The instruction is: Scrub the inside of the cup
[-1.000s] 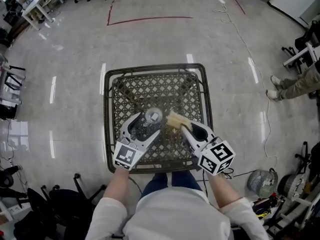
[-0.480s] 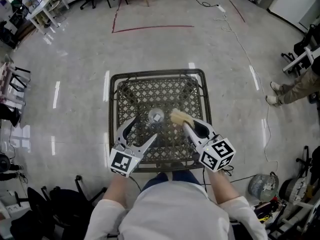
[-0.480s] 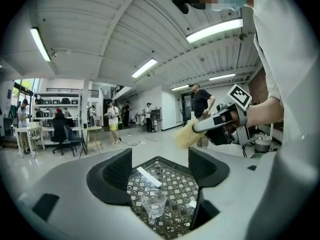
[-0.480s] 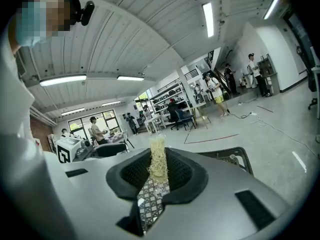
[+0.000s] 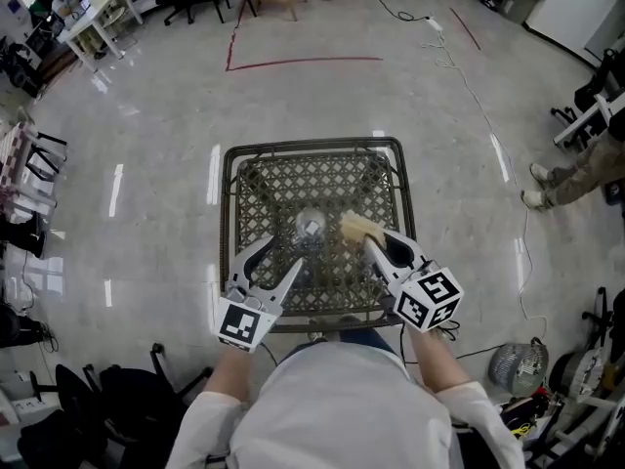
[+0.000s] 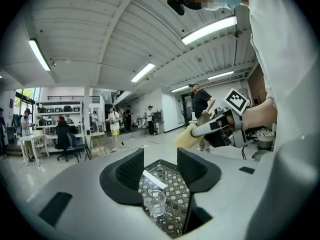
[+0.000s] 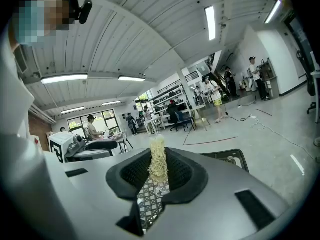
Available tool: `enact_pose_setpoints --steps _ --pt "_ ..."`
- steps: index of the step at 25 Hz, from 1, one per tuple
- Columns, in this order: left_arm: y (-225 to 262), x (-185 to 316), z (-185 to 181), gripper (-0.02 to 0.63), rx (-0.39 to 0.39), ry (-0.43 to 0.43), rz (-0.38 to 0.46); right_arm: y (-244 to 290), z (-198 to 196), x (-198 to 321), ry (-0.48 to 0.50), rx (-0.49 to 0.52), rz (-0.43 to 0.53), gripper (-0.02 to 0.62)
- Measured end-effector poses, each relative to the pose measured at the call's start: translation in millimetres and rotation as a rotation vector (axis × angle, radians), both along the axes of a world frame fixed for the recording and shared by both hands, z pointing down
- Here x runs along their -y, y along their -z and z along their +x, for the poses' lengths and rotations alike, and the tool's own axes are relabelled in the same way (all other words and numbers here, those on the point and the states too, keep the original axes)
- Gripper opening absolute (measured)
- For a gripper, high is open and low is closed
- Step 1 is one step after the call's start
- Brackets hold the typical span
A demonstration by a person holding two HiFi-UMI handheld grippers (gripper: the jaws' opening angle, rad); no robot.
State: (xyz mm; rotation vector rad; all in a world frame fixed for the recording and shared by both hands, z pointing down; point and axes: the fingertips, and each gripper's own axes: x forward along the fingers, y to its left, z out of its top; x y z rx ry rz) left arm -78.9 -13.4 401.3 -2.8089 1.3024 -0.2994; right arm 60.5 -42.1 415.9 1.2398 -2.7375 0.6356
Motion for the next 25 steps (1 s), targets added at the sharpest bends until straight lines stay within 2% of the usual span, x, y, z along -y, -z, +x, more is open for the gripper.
enact_pose_setpoints --steps 6,11,25 --pt "3.4 -6.3 -11.6 0.100 0.006 0.050 -0.005 2.6 -3.5 -5.4 0.007 -0.007 0.018 0.087" --pt "8.6 -12.6 -16.0 0.066 -0.052 0.087 -0.032 1.2 -5.0 -11.6 0.014 -0.027 0.032 0.087" --pt "8.7 -23.8 -21.1 0.035 -0.014 0.106 -0.041 -5.7 -12.7 -24.8 0.055 -0.084 0.034 0.087"
